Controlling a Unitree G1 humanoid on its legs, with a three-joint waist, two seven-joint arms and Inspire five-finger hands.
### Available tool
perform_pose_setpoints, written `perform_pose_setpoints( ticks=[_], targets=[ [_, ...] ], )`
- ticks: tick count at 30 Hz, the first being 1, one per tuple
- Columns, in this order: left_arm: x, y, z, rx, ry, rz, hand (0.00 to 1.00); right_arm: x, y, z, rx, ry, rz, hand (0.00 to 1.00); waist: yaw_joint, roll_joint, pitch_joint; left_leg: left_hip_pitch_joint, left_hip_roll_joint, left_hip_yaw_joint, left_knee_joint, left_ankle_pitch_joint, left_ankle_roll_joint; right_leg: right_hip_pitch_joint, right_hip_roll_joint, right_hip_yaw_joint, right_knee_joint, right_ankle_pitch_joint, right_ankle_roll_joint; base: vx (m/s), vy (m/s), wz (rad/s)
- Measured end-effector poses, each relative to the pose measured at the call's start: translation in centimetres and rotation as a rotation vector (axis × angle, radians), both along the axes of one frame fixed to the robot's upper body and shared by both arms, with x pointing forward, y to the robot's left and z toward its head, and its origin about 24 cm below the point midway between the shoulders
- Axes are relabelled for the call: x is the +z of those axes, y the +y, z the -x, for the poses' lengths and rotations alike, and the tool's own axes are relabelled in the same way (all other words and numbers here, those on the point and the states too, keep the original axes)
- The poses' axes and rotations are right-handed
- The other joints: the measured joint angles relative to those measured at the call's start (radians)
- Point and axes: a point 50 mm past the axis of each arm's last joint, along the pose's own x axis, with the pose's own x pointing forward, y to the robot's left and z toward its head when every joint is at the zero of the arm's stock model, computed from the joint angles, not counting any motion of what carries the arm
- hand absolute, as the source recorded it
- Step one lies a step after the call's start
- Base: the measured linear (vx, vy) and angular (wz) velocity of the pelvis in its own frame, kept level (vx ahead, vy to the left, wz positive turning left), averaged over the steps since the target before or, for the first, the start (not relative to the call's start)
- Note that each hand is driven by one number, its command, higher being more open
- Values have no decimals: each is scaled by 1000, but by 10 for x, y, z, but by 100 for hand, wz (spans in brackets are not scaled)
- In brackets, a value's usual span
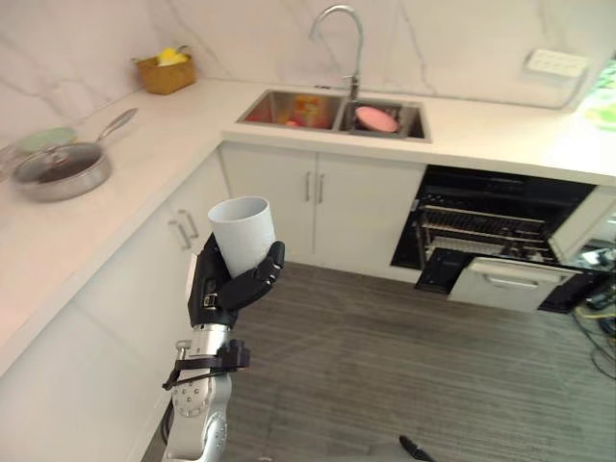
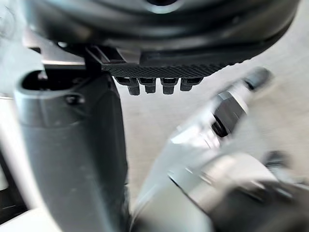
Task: Walk over to the sink, pick up the cup, carry it to the dishwasher, place the cup inside the dishwasher, then close the dishwasher door
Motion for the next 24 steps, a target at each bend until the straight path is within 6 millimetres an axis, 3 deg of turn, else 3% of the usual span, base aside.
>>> perform_pose_setpoints(
  ticks=[2, 4, 5, 6, 7, 9, 11, 13, 14, 15, 16, 18, 19, 21, 24],
  targets=[
    [3, -2, -4, -25, -4, -12, 0, 0, 3, -4, -5, 11, 32, 100, -11, 4, 5, 36, 25, 12, -15, -13, -22, -17, 40, -114, -178, -23, -21, 418, 6, -30],
    [3, -2, -6, -36, 1, -2, 0, 0, 6, -4, -21, 42, 53, 100, -12, 5, 8, 81, 43, 34, -14, -39, -63, -12, 85, -206, -380, 8, -57, 485, -50, -42],
    [3, -3, -6, -53, -1, 0, 0, 0, 7, -2, -32, 70, 79, 100, -11, -9, 9, 120, 33, 61, -7, -65, -94, 19, 99, -262, -549, 112, -100, 526, -107, -52],
    [4, -3, -5, -77, -10, -12, 0, 1, 5, 6, -30, 108, 111, 100, -11, -40, 8, 160, 9, 77, 21, -117, -109, 52, 93, -308, -652, 226, -253, 612, -110, -62],
    [1, -7, -4, -81, 3, 9, 0, 3, -3, 3, -29, 112, 141, 100, -8, 12, 15, 173, 42, 89, 38, -150, -108, 62, 129, -306, -639, 220, -244, 382, -69, -68],
    [-1, -22, -2, -135, 7, 28, 0, 8, -10, -8, -45, 107, 205, 100, -12, 62, 8, 179, 82, 133, 54, -164, -112, 64, 195, -276, -658, 188, -242, 311, -65, -61],
    [-2, -33, 0, -189, 8, 25, 0, 11, -7, -14, -38, 91, 225, 100, -10, 58, 9, 193, 101, 137, 84, -160, -112, 70, 219, -262, -642, 142, -230, 208, -105, -37],
    [-5, -37, 4, -208, 24, 19, 0, 13, -6, -20, -11, 65, 237, 100, -7, 41, 18, 165, 145, 138, 254, -159, -110, 117, 240, -250, -661, 111, -233, 116, -113, -38],
    [-6, -36, 4, -205, 27, 21, 0, 16, -7, -23, -10, 47, 254, 100, 3, 44, 20, 106, 197, 138, 452, -134, -89, 162, 265, -243, -702, 105, -228, 131, -107, -57],
    [-5, -34, 6, -186, 24, 45, 0, 20, -11, -29, -11, 20, 273, 100, 18, 80, 24, 19, 282, 118, 664, -53, -29, 198, 291, -255, -703, 74, -208, 251, -101, -68],
    [3, -33, 7, -168, -12, 81, 0, 27, -13, -37, 7, -23, 300, 100, 31, 68, 34, -89, 337, 87, 905, 57, -5, 195, 259, -252, -596, 7, -202, 258, -36, -59],
    [5, -32, 15, -154, -27, 147, 0, 30, -15, -44, 33, -46, 317, 100, 55, 94, 35, -232, 366, -28, 1090, 66, -24, 221, 303, -208, -598, -19, -231, 250, -21, -63],
    [4, -30, 17, -150, -31, 159, 0, 31, -13, -47, 43, -52, 316, 100, 65, 90, 35, -275, 362, -40, 1112, 60, -21, 237, 309, -191, -615, -21, -235, 205, -59, -75],
    [2, -24, 20, -149, -35, 169, 0, 30, -8, -53, 56, -64, 307, 100, 84, 75, 31, -365, 343, -35, 1067, 13, -36, 280, 311, -144, -679, 2, -200, 228, -69, -63],
    [-1, -21, 23, -142, -33, 189, 0, 30, -13, -59, 65, -52, 320, 100, 94, 70, 31, -353, 281, -48, 620, -35, -50, 352, 300, -62, -750, 39, -210, 310, -6, -80]
  ],
)
